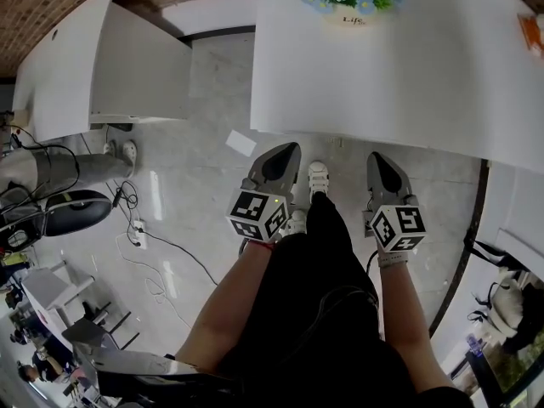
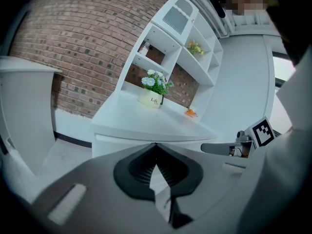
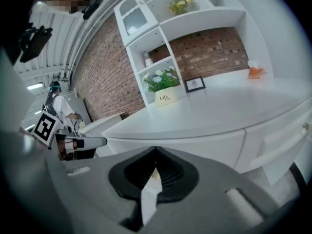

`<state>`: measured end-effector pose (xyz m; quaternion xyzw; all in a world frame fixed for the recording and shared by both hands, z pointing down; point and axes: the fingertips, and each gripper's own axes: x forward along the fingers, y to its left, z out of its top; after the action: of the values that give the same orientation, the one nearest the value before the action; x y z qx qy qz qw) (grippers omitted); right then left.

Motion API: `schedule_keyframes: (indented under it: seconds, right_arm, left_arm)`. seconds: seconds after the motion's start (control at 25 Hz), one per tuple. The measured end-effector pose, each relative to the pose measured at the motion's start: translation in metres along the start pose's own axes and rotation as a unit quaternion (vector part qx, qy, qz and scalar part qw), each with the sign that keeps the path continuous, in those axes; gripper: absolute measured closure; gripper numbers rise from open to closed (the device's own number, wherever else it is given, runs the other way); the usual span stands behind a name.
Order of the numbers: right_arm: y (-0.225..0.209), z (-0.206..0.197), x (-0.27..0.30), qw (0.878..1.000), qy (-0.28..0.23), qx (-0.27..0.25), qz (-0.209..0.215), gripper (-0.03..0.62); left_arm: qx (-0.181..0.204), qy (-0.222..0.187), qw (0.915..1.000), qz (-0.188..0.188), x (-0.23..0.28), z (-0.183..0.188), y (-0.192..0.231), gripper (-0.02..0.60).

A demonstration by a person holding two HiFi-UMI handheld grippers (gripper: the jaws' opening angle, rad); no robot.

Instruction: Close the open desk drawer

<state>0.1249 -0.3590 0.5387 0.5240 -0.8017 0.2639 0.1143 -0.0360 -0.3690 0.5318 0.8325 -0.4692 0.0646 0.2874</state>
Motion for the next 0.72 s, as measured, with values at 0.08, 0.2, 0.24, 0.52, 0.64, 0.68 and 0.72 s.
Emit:
schedule_keyframes:
  seconds: [0.08, 0.2, 0.24, 0.52, 0.64, 0.68, 0.72]
  right_arm:
    - [0.004, 0.005, -0.009, 1.000, -0.011, -0.014, 0.002, 0.592]
    - [0.008, 0.017, -0.025, 0.999, -0.035, -0.024, 0.003, 0.592]
    - [0.010, 0.021, -0.031, 0.999, -0.043, -0.026, 0.003, 0.592]
    - [0.021, 0.040, -0.078, 0.995, -0.085, -0.056, -0.002, 0.592]
    - [0.028, 0.047, -0.098, 0.993, -0.100, -0.060, -0.003, 0.592]
    - [0.030, 0.048, -0.104, 0.993, -0.106, -0.060, -0.004, 0.592]
    - [0.032, 0.050, -0.109, 0.992, -0.110, -0.061, -0.004, 0.592]
  left_arm:
    - [0.007, -0.011, 0.9999, 0.001, -0.008, 0.007, -0.002, 0.578]
    - [0.017, -0.031, 0.9994, 0.001, -0.022, 0.021, -0.008, 0.578]
    - [0.021, -0.039, 0.9990, 0.000, -0.027, 0.026, -0.010, 0.578]
    - [0.048, -0.084, 0.9953, -0.008, -0.066, 0.053, -0.033, 0.578]
    - [0.058, -0.097, 0.9936, -0.011, -0.083, 0.059, -0.042, 0.578]
    - [0.059, -0.101, 0.9930, -0.012, -0.088, 0.061, -0.044, 0.578]
    - [0.061, -0.105, 0.9924, -0.013, -0.093, 0.062, -0.047, 0.578]
